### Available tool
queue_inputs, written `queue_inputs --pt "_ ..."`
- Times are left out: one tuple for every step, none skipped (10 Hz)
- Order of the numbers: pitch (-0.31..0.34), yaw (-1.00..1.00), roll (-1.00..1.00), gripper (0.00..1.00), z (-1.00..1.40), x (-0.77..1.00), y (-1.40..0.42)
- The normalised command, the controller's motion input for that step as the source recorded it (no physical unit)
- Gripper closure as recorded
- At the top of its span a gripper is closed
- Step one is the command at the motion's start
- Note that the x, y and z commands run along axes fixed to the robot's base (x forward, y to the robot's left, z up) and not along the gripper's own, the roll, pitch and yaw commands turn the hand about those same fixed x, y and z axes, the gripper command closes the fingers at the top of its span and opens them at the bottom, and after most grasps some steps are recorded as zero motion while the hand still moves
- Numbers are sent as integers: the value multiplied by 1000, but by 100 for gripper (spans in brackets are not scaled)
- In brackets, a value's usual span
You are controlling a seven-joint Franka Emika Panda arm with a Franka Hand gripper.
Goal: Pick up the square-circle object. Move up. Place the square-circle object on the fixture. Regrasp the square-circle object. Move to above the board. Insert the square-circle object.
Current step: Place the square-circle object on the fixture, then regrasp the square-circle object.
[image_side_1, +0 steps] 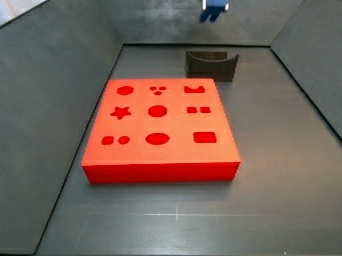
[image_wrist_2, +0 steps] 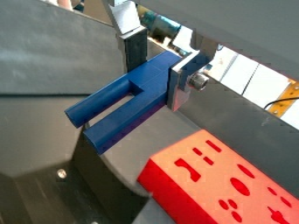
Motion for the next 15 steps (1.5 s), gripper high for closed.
queue_inputs --pt "209 -253 -854 100 -1000 153 144" --pt "144 -251 -658 100 -1000 180 138" --pt "80 -243 -436 100 -1000 193 141" --pt "40 -224 -298 100 -1000 196 138" --pt "18 -207 -239 100 -1000 195 134" --pt "-25 -170 -188 100 -1000 195 139" --pt "-43 -133 -163 100 -789 174 119" --pt "-48 -104 -149 100 -606 146 91" --pt "-57 -76 -139 100 -435 121 69" --pt "-60 -54 -123 100 -274 97 56" --pt "0 0 0 0 0 0 0" --pt "-76 -46 -8 0 1000 0 0" --pt "-72 -38 -6 0 1000 -6 2" --pt "-57 -10 8 0 1000 -26 5" --pt "-44 13 25 0 1000 -28 -1"
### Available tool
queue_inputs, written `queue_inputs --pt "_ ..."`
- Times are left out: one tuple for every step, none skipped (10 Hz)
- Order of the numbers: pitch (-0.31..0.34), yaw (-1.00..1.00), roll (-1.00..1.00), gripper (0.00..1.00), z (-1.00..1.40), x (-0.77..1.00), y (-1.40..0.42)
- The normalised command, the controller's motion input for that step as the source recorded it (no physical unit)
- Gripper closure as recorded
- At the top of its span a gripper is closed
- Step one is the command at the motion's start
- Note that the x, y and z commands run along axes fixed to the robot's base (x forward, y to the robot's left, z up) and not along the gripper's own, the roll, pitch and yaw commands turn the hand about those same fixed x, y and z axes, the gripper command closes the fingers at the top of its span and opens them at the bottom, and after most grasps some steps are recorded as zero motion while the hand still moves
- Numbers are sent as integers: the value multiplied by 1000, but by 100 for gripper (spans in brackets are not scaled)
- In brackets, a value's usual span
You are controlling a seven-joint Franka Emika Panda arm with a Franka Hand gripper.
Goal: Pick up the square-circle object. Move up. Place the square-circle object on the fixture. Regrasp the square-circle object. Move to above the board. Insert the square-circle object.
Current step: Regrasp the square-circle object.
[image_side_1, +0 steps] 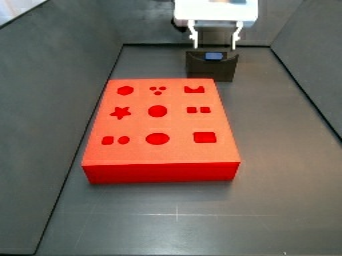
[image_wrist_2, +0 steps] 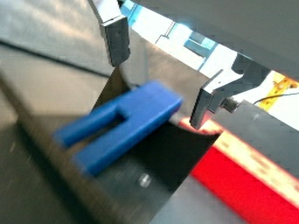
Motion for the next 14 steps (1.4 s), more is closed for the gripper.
queue_inputs --pt "-14 40 41 0 1000 -34 -2" --pt "9 51 48 0 915 -34 1" --pt "37 52 50 0 740 -31 0" --pt "65 44 50 0 565 -29 3" --pt "99 29 46 0 336 -25 8" --pt "76 34 1000 0 1000 -112 -825" --pt "71 32 1000 0 842 -103 -810" --pt "64 31 1000 0 743 -109 -733" --pt "54 30 1000 0 502 -113 -529" --pt "52 30 1000 0 296 -90 -365" --pt "50 30 1000 0 91 -53 -190" --pt "52 29 1000 0 15 -14 -39" --pt "54 30 1000 0 34 -14 -27" --pt "51 30 1000 0 26 -20 -36"
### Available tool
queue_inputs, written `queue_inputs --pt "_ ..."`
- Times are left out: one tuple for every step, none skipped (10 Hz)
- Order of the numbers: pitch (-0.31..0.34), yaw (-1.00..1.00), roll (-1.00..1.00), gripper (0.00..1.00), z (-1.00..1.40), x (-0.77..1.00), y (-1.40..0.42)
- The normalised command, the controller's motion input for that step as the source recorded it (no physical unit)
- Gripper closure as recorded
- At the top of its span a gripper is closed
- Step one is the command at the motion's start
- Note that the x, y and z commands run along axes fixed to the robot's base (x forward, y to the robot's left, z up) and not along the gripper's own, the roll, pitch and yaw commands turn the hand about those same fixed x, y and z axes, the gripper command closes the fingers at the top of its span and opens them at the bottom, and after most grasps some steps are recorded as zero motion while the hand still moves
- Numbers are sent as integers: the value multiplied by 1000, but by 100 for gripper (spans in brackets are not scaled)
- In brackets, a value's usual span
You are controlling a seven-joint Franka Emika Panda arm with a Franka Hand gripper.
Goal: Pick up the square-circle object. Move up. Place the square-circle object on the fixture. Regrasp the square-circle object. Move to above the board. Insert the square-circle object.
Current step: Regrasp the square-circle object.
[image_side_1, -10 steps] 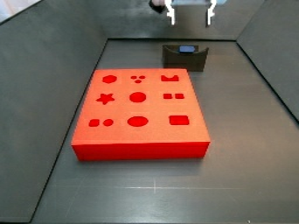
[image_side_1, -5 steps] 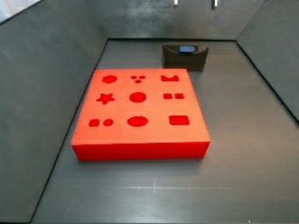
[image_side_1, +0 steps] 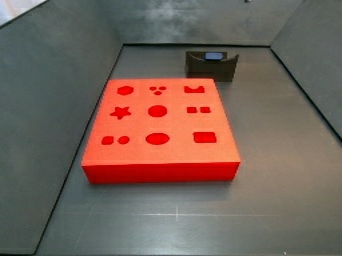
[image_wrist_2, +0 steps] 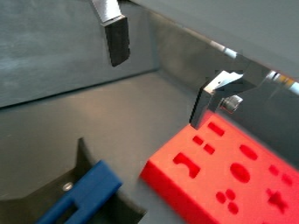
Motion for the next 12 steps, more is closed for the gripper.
queue_inputs --pt "47 30 1000 0 19 -29 -33" --pt "43 31 1000 0 16 -35 -29" --pt "34 32 1000 0 12 -35 -25" --pt "31 33 1000 0 15 -36 -24" --pt "26 34 1000 0 16 -30 -22" --pt "20 36 1000 0 7 -20 -22" --pt "16 38 1000 0 6 -13 -21" --pt "17 39 1000 0 5 -14 -20" --pt "20 42 1000 0 5 -11 -20" --pt "23 44 1000 0 7 -5 -19" --pt "32 47 1000 0 4 9 -23" --pt "40 51 1000 0 -6 27 -21"
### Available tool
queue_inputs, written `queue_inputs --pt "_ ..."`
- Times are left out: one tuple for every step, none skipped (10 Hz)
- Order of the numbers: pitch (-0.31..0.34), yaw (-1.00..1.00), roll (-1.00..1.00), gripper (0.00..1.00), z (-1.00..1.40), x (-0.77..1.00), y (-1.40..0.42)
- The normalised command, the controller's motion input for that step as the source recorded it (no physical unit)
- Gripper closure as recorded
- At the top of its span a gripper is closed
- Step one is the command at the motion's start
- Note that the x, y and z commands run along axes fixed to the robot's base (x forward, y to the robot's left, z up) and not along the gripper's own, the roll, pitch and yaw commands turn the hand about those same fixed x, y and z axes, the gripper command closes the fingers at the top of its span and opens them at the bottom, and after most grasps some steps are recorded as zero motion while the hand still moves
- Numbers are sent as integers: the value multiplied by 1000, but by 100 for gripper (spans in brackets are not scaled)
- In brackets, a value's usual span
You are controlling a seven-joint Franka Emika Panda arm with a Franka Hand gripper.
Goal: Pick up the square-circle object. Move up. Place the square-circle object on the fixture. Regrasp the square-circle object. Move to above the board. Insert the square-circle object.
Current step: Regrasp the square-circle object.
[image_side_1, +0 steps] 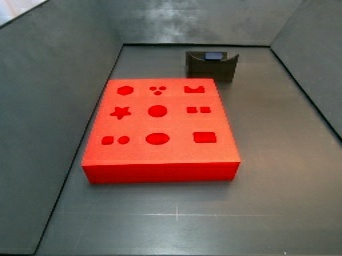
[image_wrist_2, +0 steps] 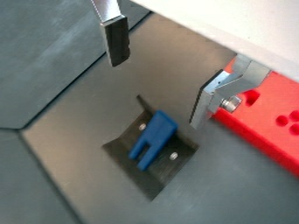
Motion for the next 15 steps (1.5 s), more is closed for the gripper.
queue_inputs --pt "49 56 1000 0 -1 39 -25" --pt "61 62 1000 0 -1 52 -27" --pt "75 69 1000 0 -8 68 -31" --pt "99 83 1000 0 -11 81 -33" --pt "117 99 1000 0 -11 88 -35" --pt "142 132 1000 0 -12 90 -38" --pt "155 156 1000 0 -12 89 -40" --pt "133 173 745 0 -15 91 -42" --pt "110 183 552 0 -18 92 -41" --pt "78 189 325 0 -10 88 -32" --pt "55 188 253 0 -5 82 -27" --pt "-46 210 98 0 -1000 30 75" --pt "-67 197 86 0 -1000 31 73" --pt "-115 146 75 0 -1000 46 69" --pt "-132 121 73 0 -1000 50 66"
